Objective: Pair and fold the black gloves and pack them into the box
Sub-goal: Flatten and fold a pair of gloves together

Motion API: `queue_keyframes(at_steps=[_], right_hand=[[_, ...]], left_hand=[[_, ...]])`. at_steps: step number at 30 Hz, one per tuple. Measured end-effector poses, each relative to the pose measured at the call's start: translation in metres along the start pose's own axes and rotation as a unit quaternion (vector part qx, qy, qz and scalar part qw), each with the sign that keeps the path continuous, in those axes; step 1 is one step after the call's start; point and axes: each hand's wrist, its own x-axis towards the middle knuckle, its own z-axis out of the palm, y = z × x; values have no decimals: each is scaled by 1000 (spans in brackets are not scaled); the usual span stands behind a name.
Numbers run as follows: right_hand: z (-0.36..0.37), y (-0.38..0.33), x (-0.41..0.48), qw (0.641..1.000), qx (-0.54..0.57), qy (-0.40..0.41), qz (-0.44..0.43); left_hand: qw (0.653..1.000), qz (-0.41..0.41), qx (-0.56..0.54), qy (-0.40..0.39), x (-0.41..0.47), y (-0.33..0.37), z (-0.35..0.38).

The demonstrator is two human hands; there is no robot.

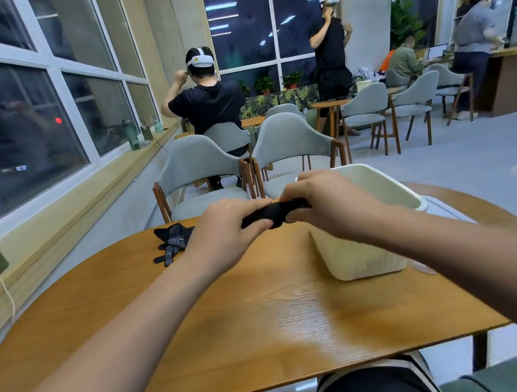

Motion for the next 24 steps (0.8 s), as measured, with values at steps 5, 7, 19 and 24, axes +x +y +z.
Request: queue_keyframes(at_steps=[5, 7, 19, 24], right_hand=[[-37, 43, -7, 999, -27, -6, 36], [-42, 63, -11, 998, -30, -9, 55], [-28, 151, -11, 974, -83, -150, 148], [-20, 162, -2, 956, -141, -223, 129]], left_hand=[[999, 11, -38, 0, 46, 31, 22], [999, 7, -43, -7, 62, 44, 35], [978, -23, 16, -206, 140, 76, 100], [962, -21, 58, -264, 154, 80, 116]])
